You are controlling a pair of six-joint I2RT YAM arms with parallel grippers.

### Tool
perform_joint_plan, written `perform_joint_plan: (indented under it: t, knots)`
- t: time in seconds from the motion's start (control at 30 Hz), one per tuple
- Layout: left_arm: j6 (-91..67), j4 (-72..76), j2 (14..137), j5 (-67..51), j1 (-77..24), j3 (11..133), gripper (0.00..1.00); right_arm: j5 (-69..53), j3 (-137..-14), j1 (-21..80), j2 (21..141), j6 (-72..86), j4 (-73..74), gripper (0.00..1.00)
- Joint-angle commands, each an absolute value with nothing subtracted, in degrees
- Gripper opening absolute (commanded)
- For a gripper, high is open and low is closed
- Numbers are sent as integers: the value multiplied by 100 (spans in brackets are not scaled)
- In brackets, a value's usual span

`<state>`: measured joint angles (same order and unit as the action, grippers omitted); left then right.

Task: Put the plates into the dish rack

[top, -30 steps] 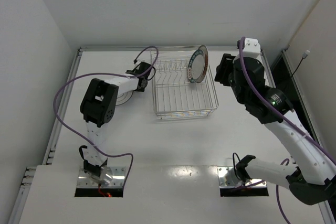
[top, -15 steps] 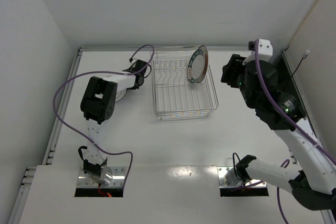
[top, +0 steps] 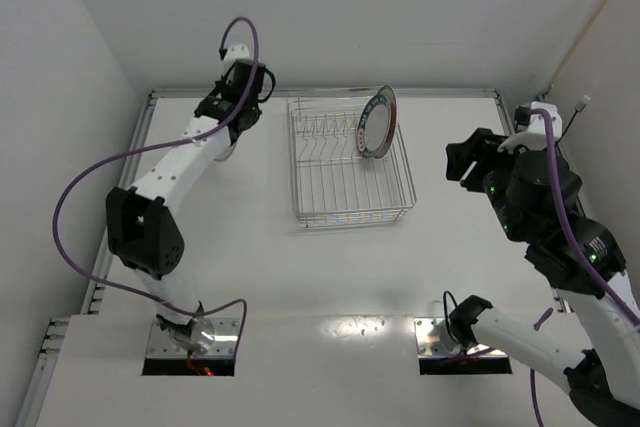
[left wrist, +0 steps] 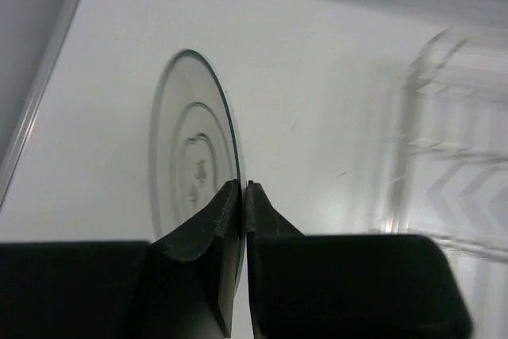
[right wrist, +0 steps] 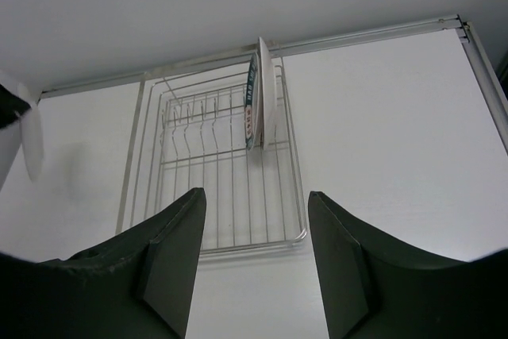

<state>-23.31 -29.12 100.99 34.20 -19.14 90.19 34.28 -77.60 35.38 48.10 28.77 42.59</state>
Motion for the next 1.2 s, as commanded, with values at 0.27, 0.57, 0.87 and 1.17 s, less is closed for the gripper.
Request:
perform_joint_plan:
  t: [0.27,0.57,0.87,1.17]
  knots:
    - [-3383,-513,9263,1604,-3190,10055,0,3199,-7348,3516,4518,3032,4236,51]
    - [-4770,1800,10080,792,-3419,9423,0,3252,-7120,3516,4140,3032,4482,51]
    - [-5414,2593,10731,677,-3471,8939,0,3252,-7005,3516,3964,3032,4667,53]
    - [-5590,3076,11056,738,-3472,8596,0,3252,-6899,3516,3911,2927,4720,54]
